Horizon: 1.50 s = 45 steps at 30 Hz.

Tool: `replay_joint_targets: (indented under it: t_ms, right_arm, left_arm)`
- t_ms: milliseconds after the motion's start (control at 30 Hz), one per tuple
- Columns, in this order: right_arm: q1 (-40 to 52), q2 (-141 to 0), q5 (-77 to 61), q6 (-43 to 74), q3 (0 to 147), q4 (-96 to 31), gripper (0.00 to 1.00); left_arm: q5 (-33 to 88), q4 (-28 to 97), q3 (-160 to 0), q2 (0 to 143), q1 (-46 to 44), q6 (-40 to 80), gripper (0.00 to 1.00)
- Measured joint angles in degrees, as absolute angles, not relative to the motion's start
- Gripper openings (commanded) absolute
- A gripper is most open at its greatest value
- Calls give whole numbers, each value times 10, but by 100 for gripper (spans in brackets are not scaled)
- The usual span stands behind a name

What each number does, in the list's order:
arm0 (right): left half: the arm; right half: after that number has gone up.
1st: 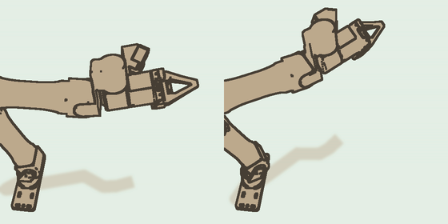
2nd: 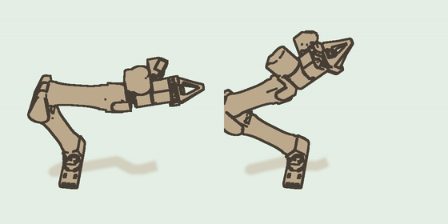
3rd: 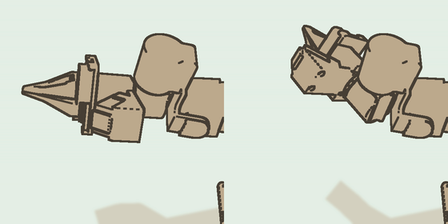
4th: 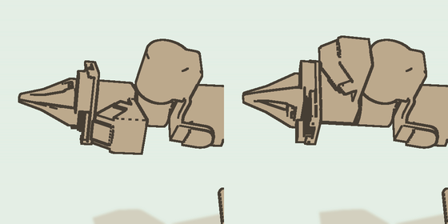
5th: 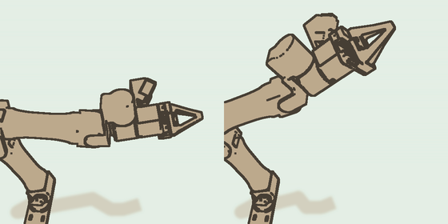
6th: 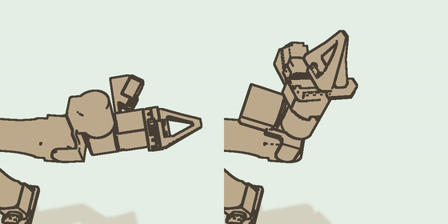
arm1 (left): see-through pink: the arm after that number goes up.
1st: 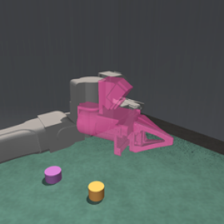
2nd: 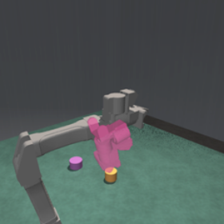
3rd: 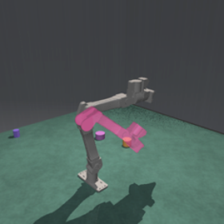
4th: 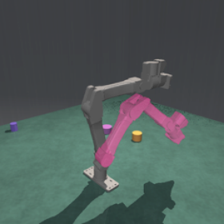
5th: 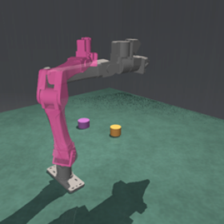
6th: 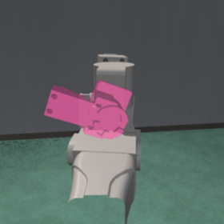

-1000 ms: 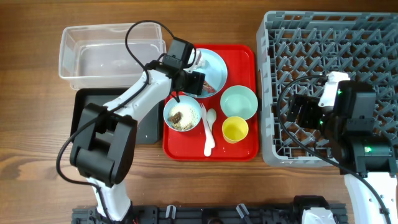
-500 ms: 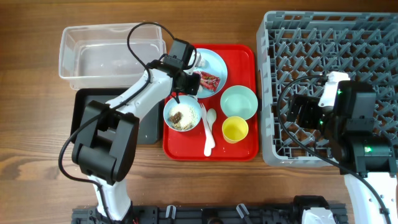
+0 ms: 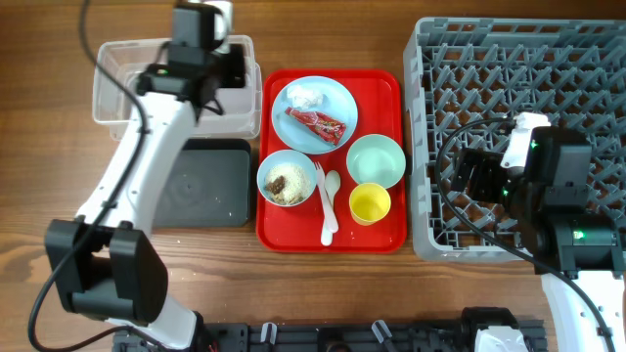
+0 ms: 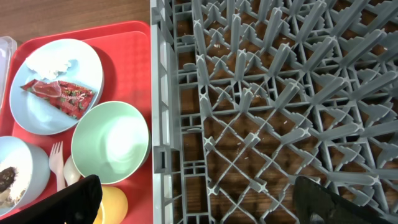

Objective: Sort waste into correct bins and load items into the dishwasher rack
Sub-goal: 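Carry the tissue with the left gripper and drop it into the clear bin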

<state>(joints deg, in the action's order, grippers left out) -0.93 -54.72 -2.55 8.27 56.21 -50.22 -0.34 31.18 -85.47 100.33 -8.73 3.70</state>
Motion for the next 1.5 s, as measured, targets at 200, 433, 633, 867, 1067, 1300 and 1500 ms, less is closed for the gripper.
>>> replay_joint_targets:
  t_ms: [200, 433, 633, 867, 1067, 1300, 1500]
  right_arm:
    - [-9, -547, -25, 83, 562, -502, 100]
    - [-9, -547, -25, 83, 562, -502, 100]
    - [-9, -547, -25, 83, 563, -503, 100]
    - [-9, -547, -25, 83, 563, -509, 100]
    - [-9, -547, -25, 83, 563, -514, 100]
    - [-9, -547, -25, 83, 563, -515, 100]
    - [-9, -547, -25, 83, 563, -519, 100]
  left_arm:
    - [-10, 318, -855, 1006, -54, 40, 55]
    - [57, 265, -854, 1014, -119, 36, 70]
    - [73, 158, -855, 1097, -215, 37, 78]
    - [24, 134, -855, 1198, -250, 37, 79]
    - [6, 137, -855, 1235, -250, 37, 70]
    - [-3, 167, -855, 1249, -250, 38, 18]
    - [-26, 154, -854, 1234, -250, 37, 11]
